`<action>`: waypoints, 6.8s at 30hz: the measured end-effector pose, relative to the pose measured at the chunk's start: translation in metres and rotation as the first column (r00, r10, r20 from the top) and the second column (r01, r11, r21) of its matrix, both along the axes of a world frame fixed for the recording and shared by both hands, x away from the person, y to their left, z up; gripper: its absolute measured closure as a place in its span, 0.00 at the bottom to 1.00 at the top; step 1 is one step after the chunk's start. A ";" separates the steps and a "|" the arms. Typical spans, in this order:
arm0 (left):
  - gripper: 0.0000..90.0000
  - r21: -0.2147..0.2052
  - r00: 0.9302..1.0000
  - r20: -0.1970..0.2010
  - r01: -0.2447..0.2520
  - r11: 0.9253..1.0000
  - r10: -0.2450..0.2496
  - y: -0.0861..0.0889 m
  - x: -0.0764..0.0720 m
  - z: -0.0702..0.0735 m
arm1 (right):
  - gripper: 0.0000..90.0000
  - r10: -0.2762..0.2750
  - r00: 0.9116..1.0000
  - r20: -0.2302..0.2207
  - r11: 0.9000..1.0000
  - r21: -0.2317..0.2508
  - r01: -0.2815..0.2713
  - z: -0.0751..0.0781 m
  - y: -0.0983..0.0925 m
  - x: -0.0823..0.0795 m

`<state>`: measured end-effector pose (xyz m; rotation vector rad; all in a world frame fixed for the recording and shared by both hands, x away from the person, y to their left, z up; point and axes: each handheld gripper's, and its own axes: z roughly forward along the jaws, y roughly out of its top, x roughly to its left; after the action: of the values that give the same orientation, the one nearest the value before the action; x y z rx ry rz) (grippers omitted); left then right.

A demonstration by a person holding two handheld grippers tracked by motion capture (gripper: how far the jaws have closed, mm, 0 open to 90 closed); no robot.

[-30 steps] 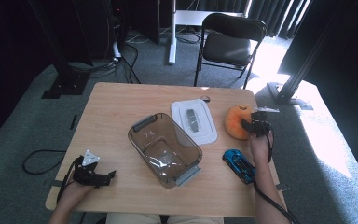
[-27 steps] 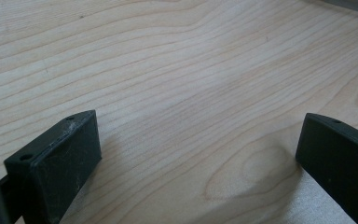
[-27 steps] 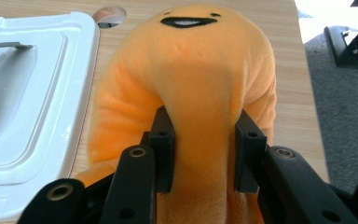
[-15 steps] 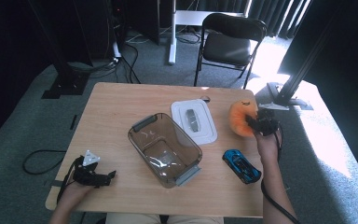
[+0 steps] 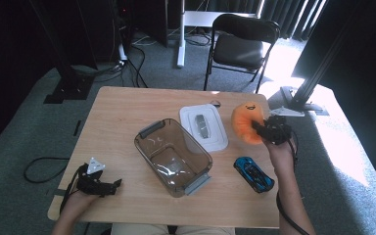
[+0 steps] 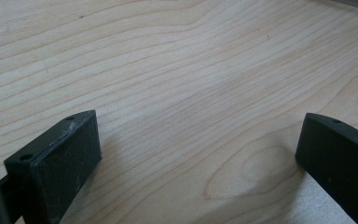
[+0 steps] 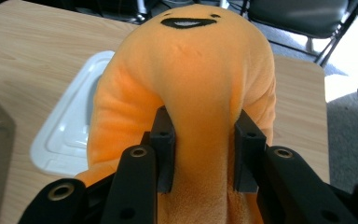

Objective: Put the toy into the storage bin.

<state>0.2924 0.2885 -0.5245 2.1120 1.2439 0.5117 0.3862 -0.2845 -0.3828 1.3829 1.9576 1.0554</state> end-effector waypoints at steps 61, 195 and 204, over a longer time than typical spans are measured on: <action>0.01 0.000 1.000 0.000 0.000 1.000 0.000 0.000 0.000 0.000 | 0.74 0.582 0.807 0.103 0.813 -0.041 -0.581 0.051 0.149 -0.063; 0.01 -0.003 1.000 0.001 0.001 1.000 -0.001 0.000 0.000 0.000 | 0.21 0.707 0.674 -0.216 0.686 -0.025 -0.728 -0.015 0.188 -0.051; 0.01 -0.001 1.000 -0.001 0.002 1.000 -0.002 0.000 0.000 0.000 | 0.22 0.700 0.699 -0.145 0.708 0.020 -0.706 -0.002 0.172 -0.053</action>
<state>0.2928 0.2888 -0.5244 2.1126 1.2420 0.5087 0.3336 -0.1124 -0.3849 0.6633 2.7005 1.2435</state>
